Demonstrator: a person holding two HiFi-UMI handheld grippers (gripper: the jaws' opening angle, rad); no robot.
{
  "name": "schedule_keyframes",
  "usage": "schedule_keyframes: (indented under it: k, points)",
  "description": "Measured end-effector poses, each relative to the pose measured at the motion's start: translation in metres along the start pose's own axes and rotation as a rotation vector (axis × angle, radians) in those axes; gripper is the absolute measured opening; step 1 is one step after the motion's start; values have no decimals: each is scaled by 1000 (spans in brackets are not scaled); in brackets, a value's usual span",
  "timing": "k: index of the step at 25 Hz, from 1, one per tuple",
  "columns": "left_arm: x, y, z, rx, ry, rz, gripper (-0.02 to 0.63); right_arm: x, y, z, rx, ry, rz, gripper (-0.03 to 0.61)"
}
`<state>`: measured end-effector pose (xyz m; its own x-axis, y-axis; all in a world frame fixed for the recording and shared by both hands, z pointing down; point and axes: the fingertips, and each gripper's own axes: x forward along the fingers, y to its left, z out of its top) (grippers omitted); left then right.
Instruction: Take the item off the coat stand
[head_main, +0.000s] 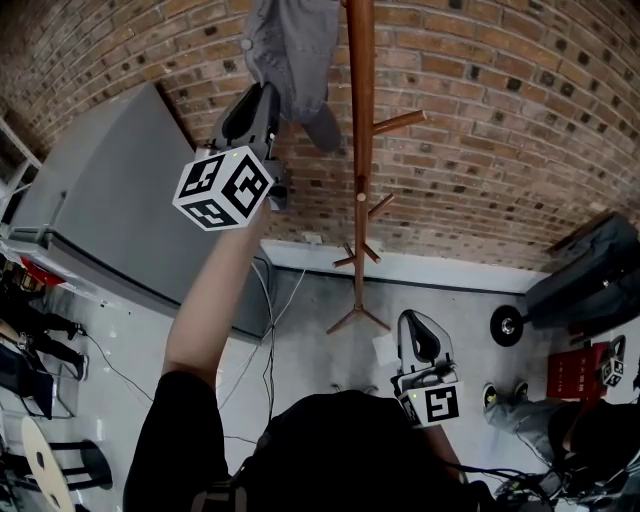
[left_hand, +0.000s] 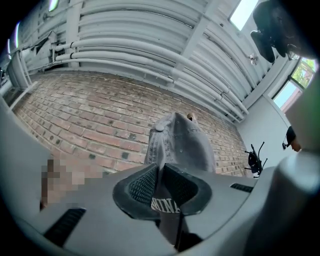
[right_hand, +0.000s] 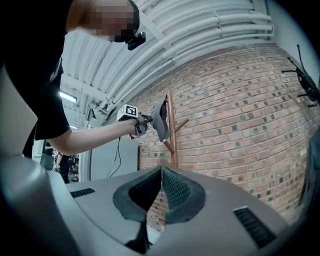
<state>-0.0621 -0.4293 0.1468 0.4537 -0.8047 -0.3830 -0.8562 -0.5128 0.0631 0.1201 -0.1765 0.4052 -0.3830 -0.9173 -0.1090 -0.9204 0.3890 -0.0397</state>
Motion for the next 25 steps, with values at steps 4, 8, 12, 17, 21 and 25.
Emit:
schedule_keyframes:
  k: [4, 8, 12, 17, 21, 25]
  points:
    - [-1, -1, 2, 7, 6, 0, 51, -2, 3, 0, -5, 7, 2, 20]
    - [-2, 0, 1, 24, 15, 11, 38, -5, 4, -2, -4, 15, 2, 20]
    - [-5, -1, 8, 29, 4, 13, 26, -8, 5, -4, 2, 18, 1, 20]
    - [-11, 0, 16, 43, -12, 12, 26, -7, 11, -1, -5, 13, 10, 20]
    - [-16, 2, 23, 49, -29, 16, 23, -6, 19, -1, -16, 7, 29, 20]
    - [-22, 5, 35, 57, -57, 29, 23, -7, 20, -1, -11, 16, 29, 20]
